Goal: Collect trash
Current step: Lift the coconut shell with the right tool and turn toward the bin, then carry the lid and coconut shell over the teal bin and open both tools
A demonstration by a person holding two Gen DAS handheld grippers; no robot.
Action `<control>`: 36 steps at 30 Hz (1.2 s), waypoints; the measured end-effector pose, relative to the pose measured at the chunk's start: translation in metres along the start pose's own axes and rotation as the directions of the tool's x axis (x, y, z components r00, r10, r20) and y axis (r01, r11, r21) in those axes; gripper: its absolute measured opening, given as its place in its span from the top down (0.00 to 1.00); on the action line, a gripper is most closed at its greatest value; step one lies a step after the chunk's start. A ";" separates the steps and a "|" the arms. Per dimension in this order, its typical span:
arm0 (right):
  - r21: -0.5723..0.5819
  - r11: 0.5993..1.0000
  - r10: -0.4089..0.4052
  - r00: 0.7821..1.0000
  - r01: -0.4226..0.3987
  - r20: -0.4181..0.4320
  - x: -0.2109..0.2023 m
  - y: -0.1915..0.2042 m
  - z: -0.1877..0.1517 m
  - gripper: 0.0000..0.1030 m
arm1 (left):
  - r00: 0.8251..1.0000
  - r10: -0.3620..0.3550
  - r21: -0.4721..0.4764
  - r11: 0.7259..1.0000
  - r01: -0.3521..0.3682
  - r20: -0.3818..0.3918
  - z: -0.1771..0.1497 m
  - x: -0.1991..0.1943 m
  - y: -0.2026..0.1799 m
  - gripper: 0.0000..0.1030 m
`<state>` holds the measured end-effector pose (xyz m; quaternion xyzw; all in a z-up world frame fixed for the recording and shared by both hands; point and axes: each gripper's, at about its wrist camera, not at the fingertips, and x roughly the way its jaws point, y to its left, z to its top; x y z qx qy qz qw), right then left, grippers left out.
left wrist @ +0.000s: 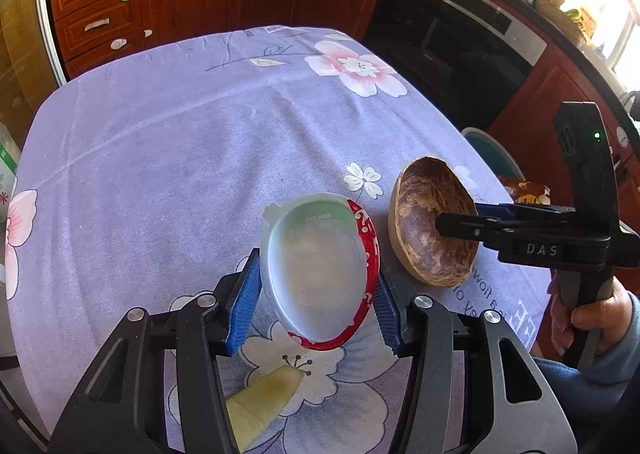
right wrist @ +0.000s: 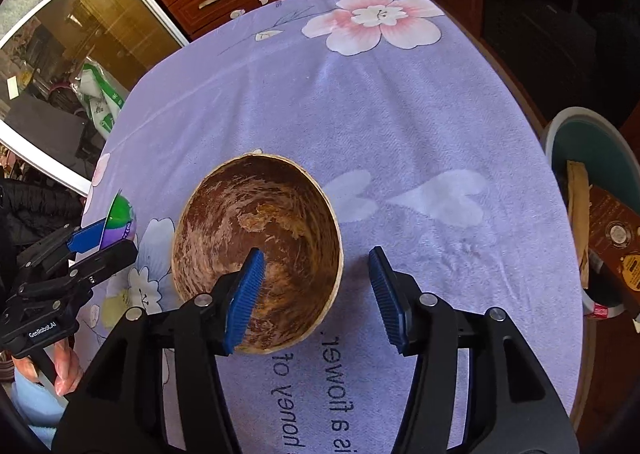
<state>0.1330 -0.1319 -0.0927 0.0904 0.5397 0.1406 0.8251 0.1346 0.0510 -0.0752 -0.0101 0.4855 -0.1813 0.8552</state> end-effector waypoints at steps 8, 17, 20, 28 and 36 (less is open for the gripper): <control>-0.063 0.997 -0.032 0.999 0.034 0.039 0.008 0.016 0.004 0.61 | 1.000 0.007 -0.009 1.000 -0.007 -0.001 0.002 0.001 0.001 0.49; -0.056 0.998 0.020 0.996 -0.015 0.091 -0.017 0.020 0.008 0.92 | 1.000 0.019 -0.017 1.000 -0.019 -0.003 0.003 -0.001 0.001 0.49; -0.019 1.000 0.018 0.992 -0.016 0.127 -0.034 0.007 0.011 0.92 | 1.000 0.020 -0.007 1.000 -0.020 0.005 0.005 -0.006 -0.006 0.49; 0.089 0.996 -0.039 0.963 0.016 0.265 -0.101 -0.052 0.010 0.92 | 0.999 -0.021 0.091 0.996 0.017 0.043 0.032 -0.017 -0.063 0.49; 0.227 0.971 -0.159 0.914 0.077 0.372 -0.171 -0.153 -0.001 0.92 | 0.996 -0.078 0.237 0.969 0.069 0.030 0.065 0.005 -0.161 0.49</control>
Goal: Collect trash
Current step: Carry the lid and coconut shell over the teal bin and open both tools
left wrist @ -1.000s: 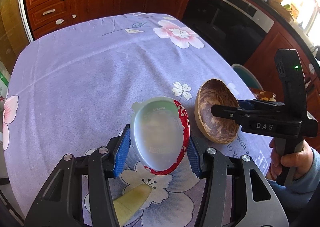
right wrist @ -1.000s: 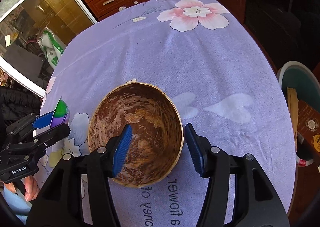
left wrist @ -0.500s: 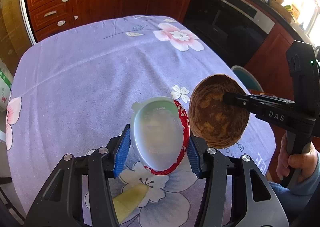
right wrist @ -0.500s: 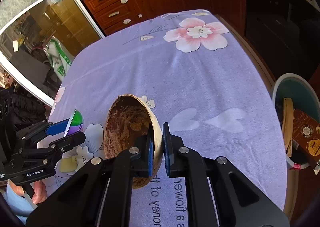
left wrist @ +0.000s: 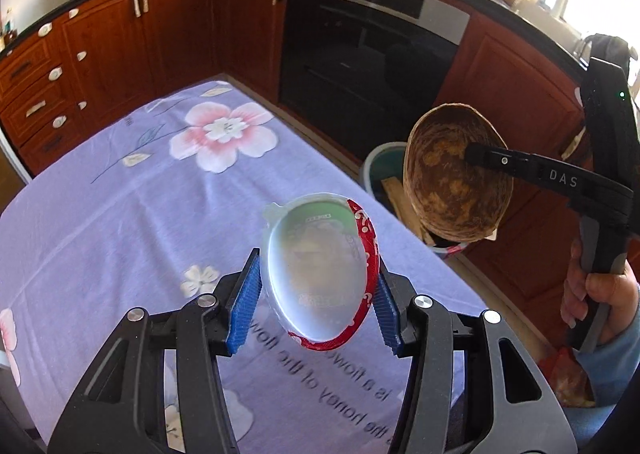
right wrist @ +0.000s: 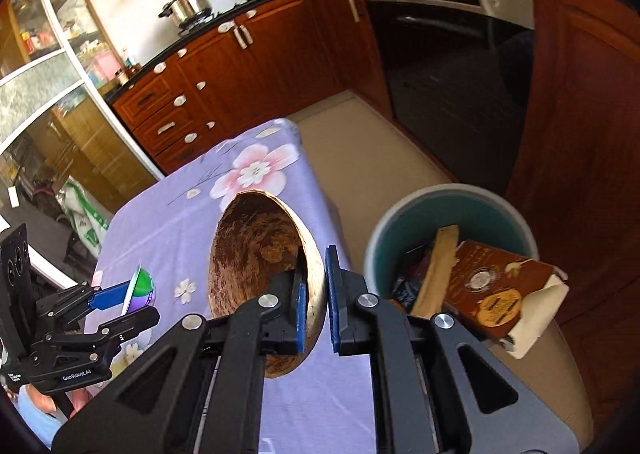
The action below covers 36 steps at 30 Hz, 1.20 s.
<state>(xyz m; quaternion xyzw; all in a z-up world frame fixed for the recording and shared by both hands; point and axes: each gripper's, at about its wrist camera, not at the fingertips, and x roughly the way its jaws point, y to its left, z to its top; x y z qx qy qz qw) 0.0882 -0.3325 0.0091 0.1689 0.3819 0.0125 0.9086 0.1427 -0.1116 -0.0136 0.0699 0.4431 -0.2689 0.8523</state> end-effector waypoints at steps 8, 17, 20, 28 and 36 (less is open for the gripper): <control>0.099 0.992 -0.078 0.997 0.075 0.026 -0.010 -0.087 0.013 0.92 | 0.997 -0.037 0.087 0.995 0.043 -0.072 0.048 0.069 -0.085 0.49; 0.154 0.979 -0.136 0.991 0.136 -0.011 -0.001 -0.143 0.018 0.92 | 0.988 -0.051 0.119 0.990 0.069 -0.145 0.075 0.135 -0.141 0.49; 0.157 0.977 -0.144 0.989 0.146 -0.023 0.004 -0.156 0.020 0.92 | 0.984 -0.047 0.110 0.992 0.067 -0.170 0.078 0.152 -0.147 0.49; 0.143 0.978 -0.151 0.988 0.155 -0.040 0.016 -0.168 0.029 0.92 | 0.979 0.009 0.100 0.995 0.012 -0.202 0.081 0.181 -0.153 0.25; 0.135 0.980 -0.141 0.988 0.148 -0.060 0.027 -0.169 0.028 0.92 | 0.980 0.038 0.105 0.994 -0.018 -0.194 0.085 0.183 -0.147 0.10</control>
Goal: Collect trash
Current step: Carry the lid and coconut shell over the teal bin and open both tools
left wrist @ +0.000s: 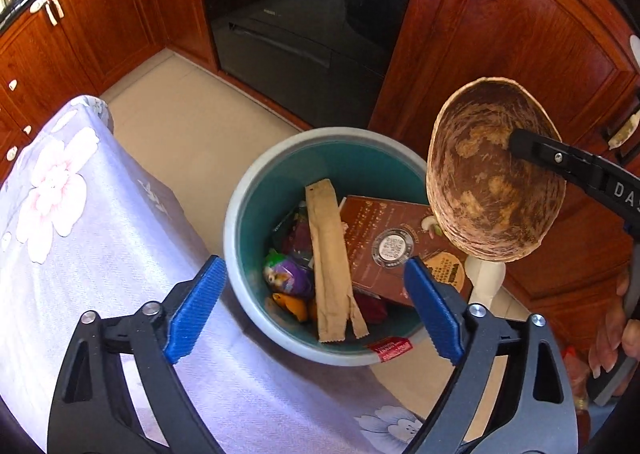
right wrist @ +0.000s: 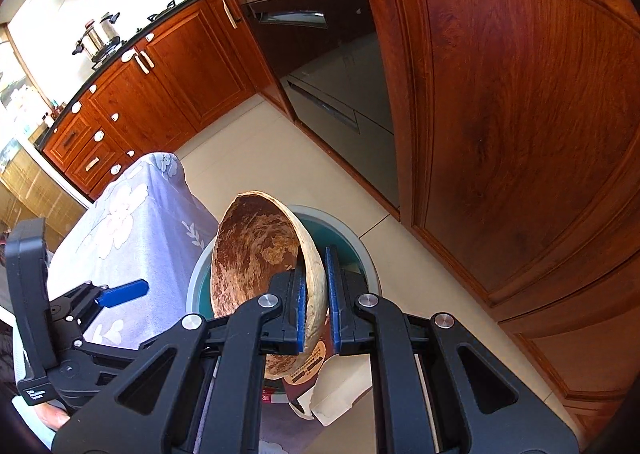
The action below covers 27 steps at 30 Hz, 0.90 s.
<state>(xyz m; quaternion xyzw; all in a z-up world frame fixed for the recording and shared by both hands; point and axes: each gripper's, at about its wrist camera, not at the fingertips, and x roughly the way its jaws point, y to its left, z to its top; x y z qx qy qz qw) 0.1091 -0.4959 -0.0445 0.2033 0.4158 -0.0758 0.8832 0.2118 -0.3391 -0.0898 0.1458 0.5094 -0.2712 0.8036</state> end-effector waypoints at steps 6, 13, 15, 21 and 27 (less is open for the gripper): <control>-0.019 1.000 0.007 1.000 -0.007 -0.026 0.012 0.006 0.001 0.91 | 0.999 0.031 0.011 0.999 -0.032 0.032 -0.002 -0.010 0.005 0.08; -0.031 0.999 0.022 0.999 -0.024 -0.048 0.025 0.012 0.005 0.91 | 0.996 0.060 0.000 0.998 -0.060 0.061 -0.011 -0.023 0.014 0.04; -0.039 0.999 0.030 0.999 -0.032 -0.044 0.026 0.016 0.007 0.91 | 0.995 0.074 0.004 0.997 -0.074 0.062 -0.013 -0.025 0.015 0.04; -0.040 0.997 0.058 0.998 -0.058 0.002 0.021 0.021 0.013 0.22 | 0.993 0.088 -0.019 0.996 -0.087 0.075 -0.010 -0.030 0.021 0.04; -0.026 0.998 0.054 0.998 -0.055 -0.025 0.018 0.022 0.009 0.09 | 0.991 0.105 -0.009 0.994 -0.104 0.085 -0.013 -0.034 0.018 0.04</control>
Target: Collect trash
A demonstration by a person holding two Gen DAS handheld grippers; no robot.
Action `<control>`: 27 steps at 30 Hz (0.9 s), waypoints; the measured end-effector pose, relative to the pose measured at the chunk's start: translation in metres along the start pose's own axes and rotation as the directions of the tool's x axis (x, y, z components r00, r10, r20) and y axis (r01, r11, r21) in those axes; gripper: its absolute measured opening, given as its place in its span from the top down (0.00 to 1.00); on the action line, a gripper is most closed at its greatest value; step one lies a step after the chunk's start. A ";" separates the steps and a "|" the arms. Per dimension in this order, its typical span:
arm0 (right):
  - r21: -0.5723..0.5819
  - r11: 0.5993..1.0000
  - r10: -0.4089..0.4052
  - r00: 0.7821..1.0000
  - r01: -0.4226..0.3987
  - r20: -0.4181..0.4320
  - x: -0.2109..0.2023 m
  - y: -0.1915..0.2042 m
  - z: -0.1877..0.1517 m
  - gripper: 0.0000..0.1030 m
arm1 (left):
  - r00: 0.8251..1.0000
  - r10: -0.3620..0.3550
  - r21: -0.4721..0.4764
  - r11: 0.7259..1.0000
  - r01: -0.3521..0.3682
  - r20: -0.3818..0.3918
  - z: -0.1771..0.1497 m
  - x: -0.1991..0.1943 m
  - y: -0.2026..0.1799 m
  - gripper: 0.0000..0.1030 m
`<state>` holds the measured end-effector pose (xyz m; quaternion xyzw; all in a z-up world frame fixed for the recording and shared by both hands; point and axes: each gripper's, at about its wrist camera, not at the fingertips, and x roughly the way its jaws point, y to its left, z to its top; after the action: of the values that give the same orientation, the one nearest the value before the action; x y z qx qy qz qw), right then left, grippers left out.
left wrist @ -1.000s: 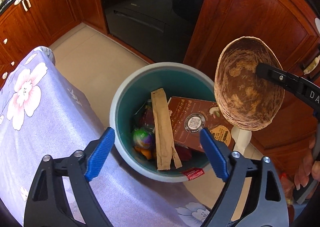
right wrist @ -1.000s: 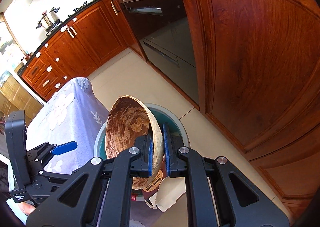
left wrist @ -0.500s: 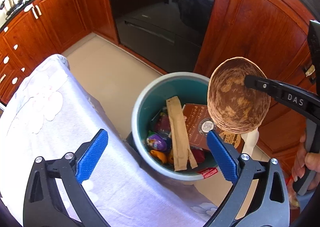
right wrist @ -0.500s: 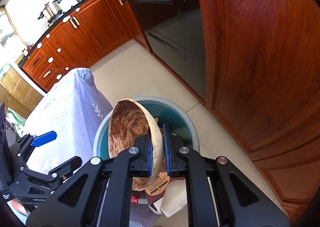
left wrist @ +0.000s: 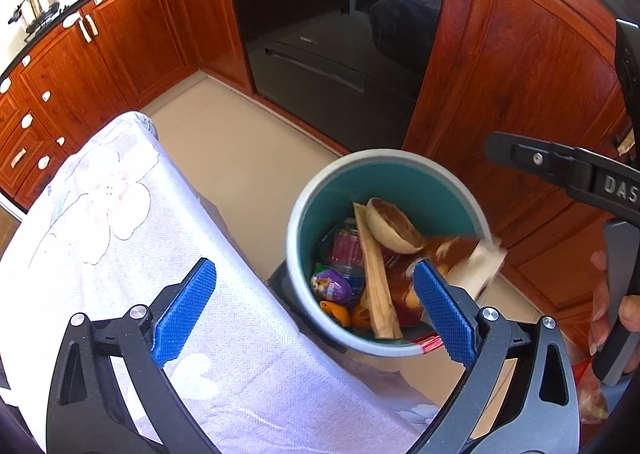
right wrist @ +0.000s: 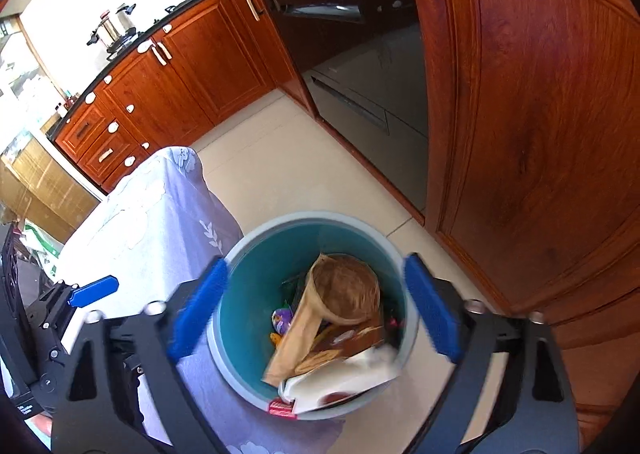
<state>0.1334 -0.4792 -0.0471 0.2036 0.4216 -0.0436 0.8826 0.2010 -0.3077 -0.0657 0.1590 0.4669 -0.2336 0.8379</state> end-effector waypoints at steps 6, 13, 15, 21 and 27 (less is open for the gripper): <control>-0.018 1.000 -0.016 0.999 0.015 -0.049 0.001 0.002 -0.008 0.07 | 1.000 0.002 -0.001 1.000 -0.002 -0.008 -0.005 -0.004 -0.001 0.04; -0.066 0.997 -0.034 0.996 0.029 -0.081 -0.005 0.014 -0.020 0.06 | 1.000 0.001 0.000 1.000 -0.001 0.002 -0.008 -0.013 -0.001 0.04; -0.085 0.996 -0.037 0.996 0.030 -0.082 -0.009 0.018 -0.022 0.06 | 1.000 0.005 0.003 1.000 -0.005 0.004 -0.009 -0.018 -0.002 0.04; -0.116 0.993 -0.044 0.997 0.036 -0.067 -0.031 0.030 -0.031 0.06 | 0.999 0.018 0.006 1.000 -0.018 0.033 -0.019 -0.040 -0.002 0.04; -0.185 0.979 -0.087 0.996 0.085 -0.001 -0.068 0.048 -0.050 0.06 | 0.997 0.021 -0.007 1.000 -0.020 0.079 -0.035 -0.072 0.002 0.04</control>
<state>0.0654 -0.4226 -0.0075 0.1025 0.4364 -0.0416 0.8929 0.1446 -0.2716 -0.0215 0.1516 0.4324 -0.2296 0.8587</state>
